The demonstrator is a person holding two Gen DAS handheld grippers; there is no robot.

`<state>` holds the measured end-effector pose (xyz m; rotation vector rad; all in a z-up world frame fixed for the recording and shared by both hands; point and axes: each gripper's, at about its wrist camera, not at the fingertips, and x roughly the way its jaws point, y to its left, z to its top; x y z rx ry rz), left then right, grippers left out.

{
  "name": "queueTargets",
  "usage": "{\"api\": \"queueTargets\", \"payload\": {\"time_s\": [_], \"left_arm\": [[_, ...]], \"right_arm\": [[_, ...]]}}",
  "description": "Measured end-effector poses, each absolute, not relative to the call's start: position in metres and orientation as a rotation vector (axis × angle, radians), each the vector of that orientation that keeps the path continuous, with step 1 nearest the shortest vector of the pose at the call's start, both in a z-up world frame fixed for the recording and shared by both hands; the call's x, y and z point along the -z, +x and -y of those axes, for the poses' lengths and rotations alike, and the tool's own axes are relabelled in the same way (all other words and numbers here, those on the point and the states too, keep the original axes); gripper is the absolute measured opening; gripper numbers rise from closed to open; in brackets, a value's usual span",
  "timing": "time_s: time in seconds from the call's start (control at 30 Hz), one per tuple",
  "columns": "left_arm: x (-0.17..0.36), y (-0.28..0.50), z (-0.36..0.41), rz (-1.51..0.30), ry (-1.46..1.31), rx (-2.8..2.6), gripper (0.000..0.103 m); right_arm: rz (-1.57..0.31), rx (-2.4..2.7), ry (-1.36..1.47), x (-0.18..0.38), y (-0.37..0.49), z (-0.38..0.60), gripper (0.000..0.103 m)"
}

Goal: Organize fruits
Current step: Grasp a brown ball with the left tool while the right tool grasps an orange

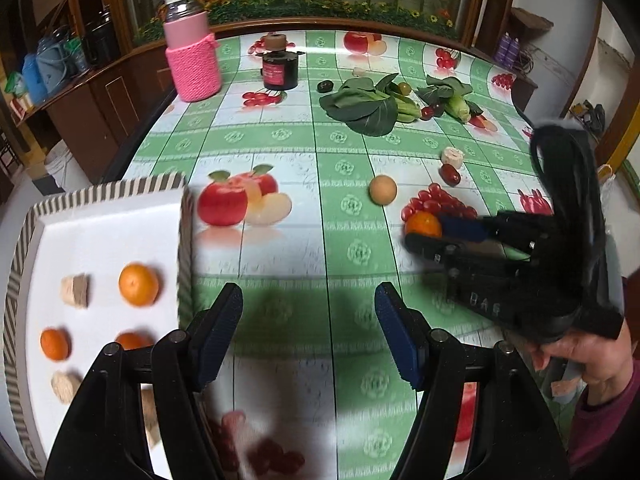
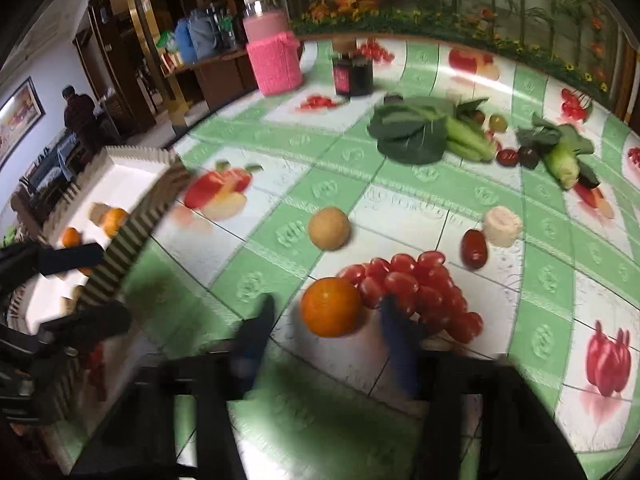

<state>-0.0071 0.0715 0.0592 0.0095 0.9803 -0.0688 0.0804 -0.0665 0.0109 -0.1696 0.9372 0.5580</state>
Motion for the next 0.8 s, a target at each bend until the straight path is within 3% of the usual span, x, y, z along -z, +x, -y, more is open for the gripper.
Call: {"api": "queueTargets", "payload": {"time_s": [0.67,0.73,0.77,0.8], "left_arm": [[-0.027,0.087,-0.014,-1.025,0.062,0.222,0.066],[-0.019,0.092,-0.011,-1.042,0.070,0.226,0.045],[-0.016,0.095,-0.010,-1.055,0.073,0.232,0.027],[-0.014,0.095,-0.010,-1.047,0.076,0.227,0.022]], "right_arm": [[-0.889,-0.509,-0.026,-0.019,0.071,0.129,0.032],[-0.894,-0.515,-0.021,-0.018,0.072,0.130,0.032],[-0.895,-0.518,-0.017,-0.017,0.072,0.130,0.032],[-0.896,-0.520,-0.014,-0.017,0.072,0.131,0.032]]}}
